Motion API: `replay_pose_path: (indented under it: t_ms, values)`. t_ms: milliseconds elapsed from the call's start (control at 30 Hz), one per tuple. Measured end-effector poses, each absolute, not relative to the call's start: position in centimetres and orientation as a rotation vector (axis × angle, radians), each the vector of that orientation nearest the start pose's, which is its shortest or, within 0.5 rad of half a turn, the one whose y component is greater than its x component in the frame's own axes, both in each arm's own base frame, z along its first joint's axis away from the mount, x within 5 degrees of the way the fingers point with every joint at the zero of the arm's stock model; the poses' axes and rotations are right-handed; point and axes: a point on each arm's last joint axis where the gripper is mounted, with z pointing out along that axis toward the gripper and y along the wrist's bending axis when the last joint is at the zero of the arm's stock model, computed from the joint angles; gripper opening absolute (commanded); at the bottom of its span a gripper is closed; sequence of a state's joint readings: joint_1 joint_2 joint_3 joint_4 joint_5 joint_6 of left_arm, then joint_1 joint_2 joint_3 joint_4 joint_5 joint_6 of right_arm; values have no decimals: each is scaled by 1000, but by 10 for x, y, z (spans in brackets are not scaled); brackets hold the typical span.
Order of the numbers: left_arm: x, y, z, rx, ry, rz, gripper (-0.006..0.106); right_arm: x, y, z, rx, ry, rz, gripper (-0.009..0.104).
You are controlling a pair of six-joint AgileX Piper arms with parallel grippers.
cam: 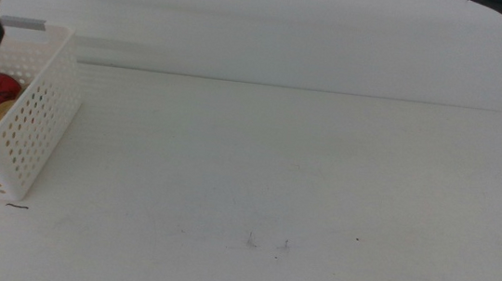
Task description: Use arms to grab the bottles and put them into the dustbin to the left of the table.
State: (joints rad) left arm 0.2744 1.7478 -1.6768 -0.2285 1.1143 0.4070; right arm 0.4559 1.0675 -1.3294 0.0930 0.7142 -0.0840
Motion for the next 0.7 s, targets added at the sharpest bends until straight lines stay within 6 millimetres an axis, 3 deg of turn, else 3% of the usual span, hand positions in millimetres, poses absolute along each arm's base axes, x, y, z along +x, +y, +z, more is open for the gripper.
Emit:
replay_pose_path:
  t_ms: [267, 367, 467, 633, 667, 700]
  values:
    - [396, 115, 273, 75, 2788, -39, -1, 187, 98, 463, -493, 1886, 353, 92]
    - [403, 119, 255, 70, 2814, -40, 6, 187, 98, 463, -493, 1886, 353, 92]
    - [409, 122, 242, 67, 2828, -40, 26, 187, 98, 463, -493, 1886, 353, 92]
    - [412, 124, 234, 67, 2830, -36, 87, 187, 98, 463, -493, 1886, 353, 92]
    - [412, 124, 234, 76, 2827, -32, 94, 187, 98, 463, -493, 1886, 353, 92]
    - [413, 124, 236, 79, 2817, -26, 94, 187, 98, 463, -493, 1886, 353, 92]
